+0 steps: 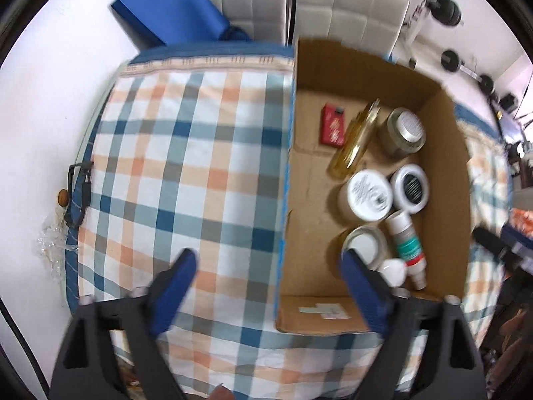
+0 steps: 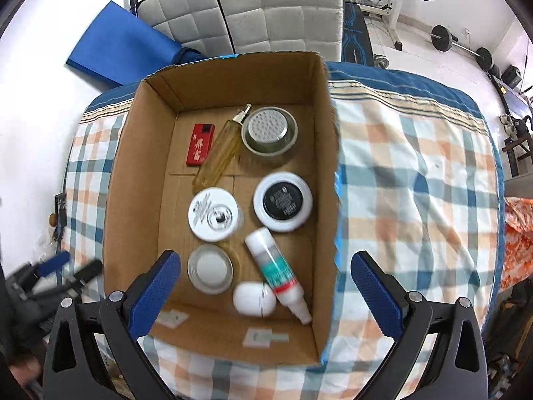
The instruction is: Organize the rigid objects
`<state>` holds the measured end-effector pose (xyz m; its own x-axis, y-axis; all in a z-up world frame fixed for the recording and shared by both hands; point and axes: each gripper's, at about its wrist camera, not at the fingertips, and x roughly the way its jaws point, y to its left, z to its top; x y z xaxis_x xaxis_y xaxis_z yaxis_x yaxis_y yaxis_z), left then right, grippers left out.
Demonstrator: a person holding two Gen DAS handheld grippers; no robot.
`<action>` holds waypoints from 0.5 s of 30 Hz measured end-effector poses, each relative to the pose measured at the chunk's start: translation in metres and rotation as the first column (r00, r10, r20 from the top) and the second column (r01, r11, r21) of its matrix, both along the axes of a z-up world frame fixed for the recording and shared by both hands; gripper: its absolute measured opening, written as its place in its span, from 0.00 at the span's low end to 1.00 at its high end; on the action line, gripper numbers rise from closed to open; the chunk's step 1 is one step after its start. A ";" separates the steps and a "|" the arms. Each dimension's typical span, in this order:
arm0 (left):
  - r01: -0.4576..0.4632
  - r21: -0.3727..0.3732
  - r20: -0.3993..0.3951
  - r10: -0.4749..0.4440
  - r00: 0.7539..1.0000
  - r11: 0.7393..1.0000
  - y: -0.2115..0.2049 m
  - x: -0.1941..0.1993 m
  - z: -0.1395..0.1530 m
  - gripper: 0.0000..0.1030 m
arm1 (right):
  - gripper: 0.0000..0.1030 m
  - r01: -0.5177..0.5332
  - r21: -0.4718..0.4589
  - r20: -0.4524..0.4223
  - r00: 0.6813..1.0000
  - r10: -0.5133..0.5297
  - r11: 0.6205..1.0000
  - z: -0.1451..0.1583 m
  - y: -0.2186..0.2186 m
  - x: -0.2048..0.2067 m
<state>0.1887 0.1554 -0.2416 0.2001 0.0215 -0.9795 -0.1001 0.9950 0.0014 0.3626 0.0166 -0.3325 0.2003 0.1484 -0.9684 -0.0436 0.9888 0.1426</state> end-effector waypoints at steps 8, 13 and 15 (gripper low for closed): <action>0.022 -0.012 0.112 -0.020 0.993 1.000 -0.023 -0.011 0.045 1.00 | 1.00 0.024 -0.017 0.028 0.999 -0.024 1.000 0.027 -0.027 -0.039; 0.062 -0.006 0.154 -0.061 0.986 0.998 -0.046 -0.026 0.068 1.00 | 1.00 0.054 -0.013 0.056 0.997 -0.053 0.998 0.050 -0.043 -0.058; 0.079 0.004 0.163 -0.079 0.983 0.997 -0.055 -0.032 0.078 1.00 | 1.00 0.065 -0.003 0.066 0.996 -0.065 0.998 0.059 -0.049 -0.065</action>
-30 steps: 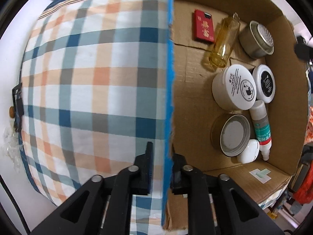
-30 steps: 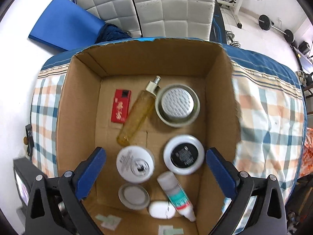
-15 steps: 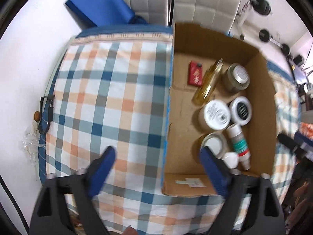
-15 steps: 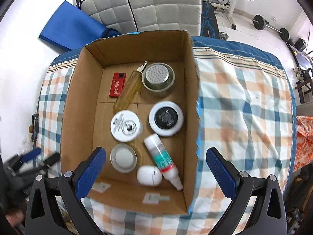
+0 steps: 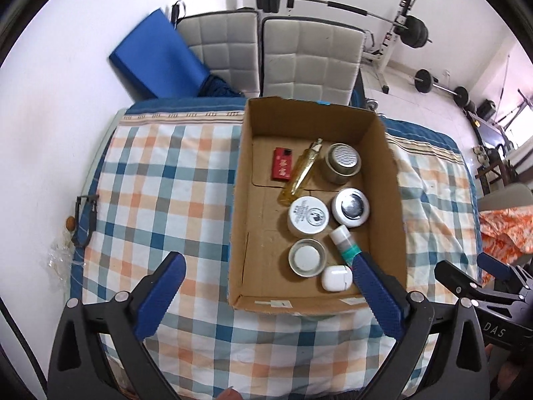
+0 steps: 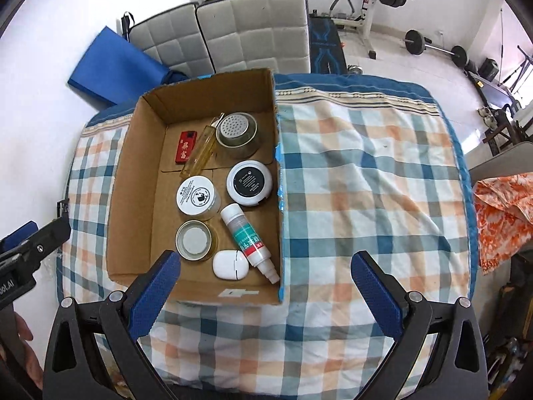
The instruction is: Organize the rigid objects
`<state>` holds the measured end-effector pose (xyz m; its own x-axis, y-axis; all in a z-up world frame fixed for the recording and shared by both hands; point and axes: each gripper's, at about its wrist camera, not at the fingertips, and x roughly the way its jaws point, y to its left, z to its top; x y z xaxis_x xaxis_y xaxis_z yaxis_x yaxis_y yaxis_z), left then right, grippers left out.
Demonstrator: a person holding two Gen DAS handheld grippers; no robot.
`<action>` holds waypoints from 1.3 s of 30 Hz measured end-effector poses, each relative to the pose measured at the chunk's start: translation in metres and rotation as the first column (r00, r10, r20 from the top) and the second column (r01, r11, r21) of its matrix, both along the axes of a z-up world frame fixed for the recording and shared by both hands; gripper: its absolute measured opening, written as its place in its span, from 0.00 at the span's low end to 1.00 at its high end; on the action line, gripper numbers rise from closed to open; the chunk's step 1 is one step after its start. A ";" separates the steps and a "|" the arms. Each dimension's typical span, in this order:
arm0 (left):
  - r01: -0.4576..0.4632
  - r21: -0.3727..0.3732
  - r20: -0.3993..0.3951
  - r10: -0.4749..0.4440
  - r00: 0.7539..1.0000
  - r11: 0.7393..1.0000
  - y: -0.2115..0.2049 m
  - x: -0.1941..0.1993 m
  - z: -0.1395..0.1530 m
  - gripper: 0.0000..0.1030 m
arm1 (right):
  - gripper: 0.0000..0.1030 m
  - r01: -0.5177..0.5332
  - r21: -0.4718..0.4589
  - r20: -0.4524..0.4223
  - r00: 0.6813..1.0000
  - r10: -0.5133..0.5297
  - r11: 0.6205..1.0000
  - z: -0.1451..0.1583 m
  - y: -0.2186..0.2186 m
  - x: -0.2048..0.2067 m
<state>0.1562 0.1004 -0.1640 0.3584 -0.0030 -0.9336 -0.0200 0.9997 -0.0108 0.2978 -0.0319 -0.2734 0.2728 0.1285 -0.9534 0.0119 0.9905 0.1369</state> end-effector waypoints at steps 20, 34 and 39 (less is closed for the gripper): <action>0.023 -0.003 0.125 -0.023 0.992 1.000 -0.020 -0.080 0.126 1.00 | 1.00 0.031 0.001 0.184 0.983 -0.030 1.000 0.158 -0.032 -0.097; 0.069 -0.008 0.038 -0.069 0.997 0.998 -0.026 -0.110 0.133 1.00 | 1.00 -0.002 -0.055 0.197 0.980 0.013 0.998 0.195 -0.022 -0.119; 0.065 -0.009 0.028 -0.064 0.998 0.998 -0.025 -0.111 0.132 1.00 | 1.00 -0.016 -0.082 0.204 0.978 0.033 0.996 0.197 -0.015 -0.121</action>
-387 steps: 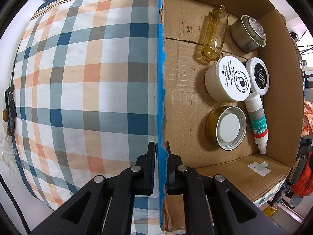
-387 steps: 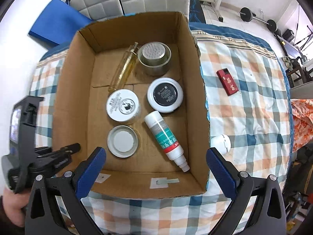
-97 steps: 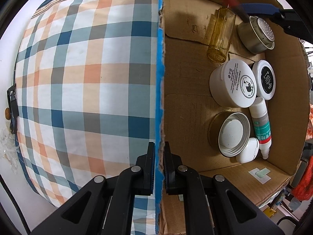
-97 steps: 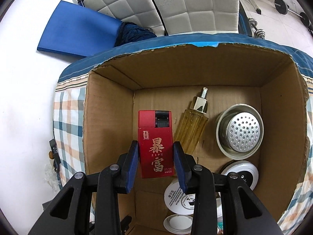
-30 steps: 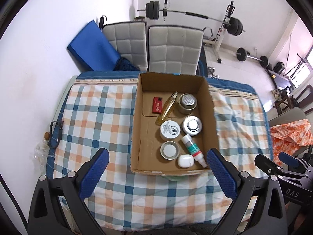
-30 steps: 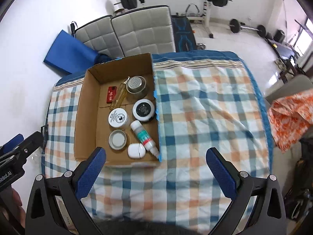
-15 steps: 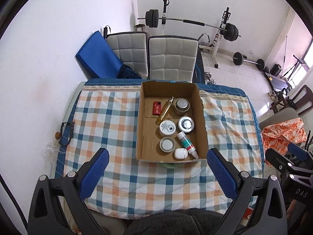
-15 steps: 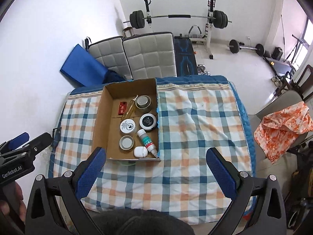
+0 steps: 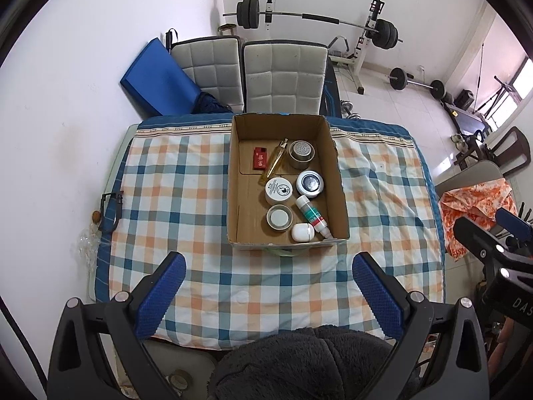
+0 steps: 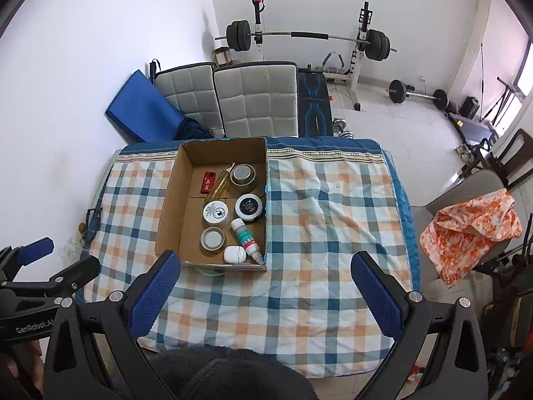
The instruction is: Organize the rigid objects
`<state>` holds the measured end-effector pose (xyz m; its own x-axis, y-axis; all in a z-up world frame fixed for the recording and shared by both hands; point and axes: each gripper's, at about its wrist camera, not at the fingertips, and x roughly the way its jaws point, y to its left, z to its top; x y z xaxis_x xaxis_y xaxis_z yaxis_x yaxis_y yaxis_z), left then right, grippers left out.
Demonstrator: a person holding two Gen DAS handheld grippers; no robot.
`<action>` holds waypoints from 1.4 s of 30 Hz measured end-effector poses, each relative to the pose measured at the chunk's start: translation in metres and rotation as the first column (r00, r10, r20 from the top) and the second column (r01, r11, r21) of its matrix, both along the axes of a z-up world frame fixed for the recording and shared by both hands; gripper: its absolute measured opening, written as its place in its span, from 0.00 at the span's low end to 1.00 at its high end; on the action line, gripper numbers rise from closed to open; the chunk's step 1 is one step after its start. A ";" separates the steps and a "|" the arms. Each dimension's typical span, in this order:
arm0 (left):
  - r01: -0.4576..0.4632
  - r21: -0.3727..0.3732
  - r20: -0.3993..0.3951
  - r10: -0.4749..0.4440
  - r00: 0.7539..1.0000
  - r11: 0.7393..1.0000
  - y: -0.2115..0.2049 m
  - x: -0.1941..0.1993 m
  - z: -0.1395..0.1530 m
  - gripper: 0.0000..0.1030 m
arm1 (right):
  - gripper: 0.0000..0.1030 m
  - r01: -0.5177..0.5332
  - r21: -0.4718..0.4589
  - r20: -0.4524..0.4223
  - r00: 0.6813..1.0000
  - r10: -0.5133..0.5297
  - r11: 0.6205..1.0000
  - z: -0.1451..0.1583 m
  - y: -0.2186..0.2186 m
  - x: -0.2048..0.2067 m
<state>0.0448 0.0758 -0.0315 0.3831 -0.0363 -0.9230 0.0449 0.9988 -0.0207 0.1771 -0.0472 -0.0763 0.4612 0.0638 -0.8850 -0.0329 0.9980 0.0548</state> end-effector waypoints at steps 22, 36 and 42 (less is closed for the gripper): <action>0.010 -0.004 0.030 -0.010 1.000 1.000 0.002 0.002 0.009 1.00 | 1.00 0.084 -0.034 0.047 0.995 -0.082 0.996 0.014 -0.003 -0.012; 0.033 -0.003 0.043 -0.033 0.999 0.999 0.001 0.002 0.013 1.00 | 1.00 0.123 -0.044 0.077 0.990 -0.120 0.991 0.022 -0.008 -0.016; 0.041 -0.005 0.044 -0.041 0.998 0.999 0.002 0.004 0.014 1.00 | 1.00 0.131 -0.041 0.082 0.989 -0.127 0.991 0.024 -0.007 -0.017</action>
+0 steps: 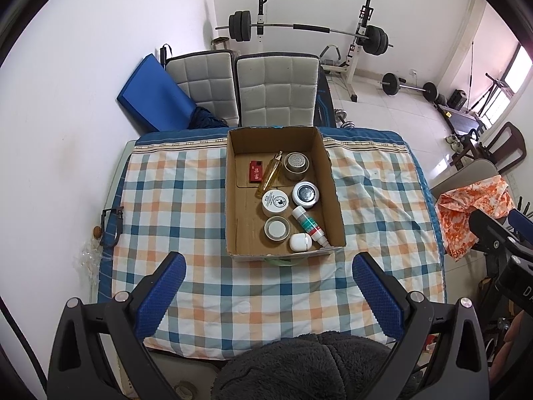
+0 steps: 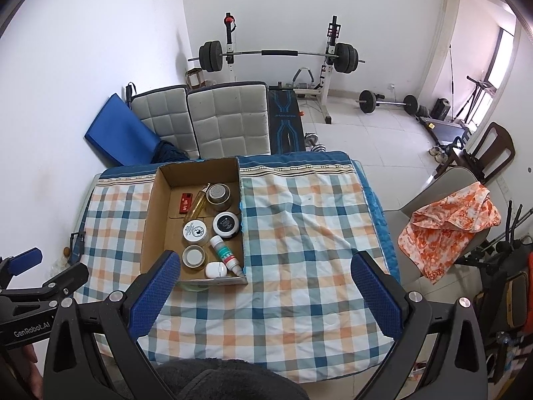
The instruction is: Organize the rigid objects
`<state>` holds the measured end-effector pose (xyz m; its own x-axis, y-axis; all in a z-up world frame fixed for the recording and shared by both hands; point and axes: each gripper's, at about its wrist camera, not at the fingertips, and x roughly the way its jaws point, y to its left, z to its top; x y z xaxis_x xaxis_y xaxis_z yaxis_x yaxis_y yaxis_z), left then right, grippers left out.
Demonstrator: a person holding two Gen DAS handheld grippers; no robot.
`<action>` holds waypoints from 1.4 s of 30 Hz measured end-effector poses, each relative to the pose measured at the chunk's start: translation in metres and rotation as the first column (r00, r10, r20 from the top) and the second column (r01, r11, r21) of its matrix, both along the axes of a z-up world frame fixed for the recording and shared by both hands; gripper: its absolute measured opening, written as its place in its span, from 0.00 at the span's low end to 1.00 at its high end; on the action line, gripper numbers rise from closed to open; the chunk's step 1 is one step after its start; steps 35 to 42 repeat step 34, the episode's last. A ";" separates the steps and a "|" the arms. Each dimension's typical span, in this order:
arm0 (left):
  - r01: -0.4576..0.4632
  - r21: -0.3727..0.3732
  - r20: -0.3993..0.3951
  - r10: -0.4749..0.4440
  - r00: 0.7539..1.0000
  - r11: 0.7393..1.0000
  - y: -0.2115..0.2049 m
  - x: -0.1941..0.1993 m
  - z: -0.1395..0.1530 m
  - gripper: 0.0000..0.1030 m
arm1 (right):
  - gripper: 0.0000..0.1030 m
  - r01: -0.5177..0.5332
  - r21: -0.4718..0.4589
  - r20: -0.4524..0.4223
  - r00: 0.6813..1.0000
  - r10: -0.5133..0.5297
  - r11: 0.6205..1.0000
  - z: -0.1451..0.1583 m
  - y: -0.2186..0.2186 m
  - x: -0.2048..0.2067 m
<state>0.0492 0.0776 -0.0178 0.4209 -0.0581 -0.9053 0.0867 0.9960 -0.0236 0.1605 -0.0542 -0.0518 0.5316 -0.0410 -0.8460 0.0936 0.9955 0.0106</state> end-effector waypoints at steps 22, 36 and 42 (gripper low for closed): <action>0.004 0.004 0.023 -0.004 1.000 1.000 0.003 0.000 0.004 1.00 | 1.00 0.019 0.001 0.008 1.000 -0.019 1.000 0.000 0.002 -0.001; 0.002 0.007 0.027 -0.002 1.000 1.000 0.005 0.001 0.003 1.00 | 1.00 0.028 -0.001 0.012 1.000 -0.028 1.000 0.000 0.003 -0.004; 0.002 0.007 0.027 -0.002 1.000 1.000 0.005 0.001 0.003 1.00 | 1.00 0.028 -0.001 0.012 1.000 -0.028 1.000 0.000 0.003 -0.004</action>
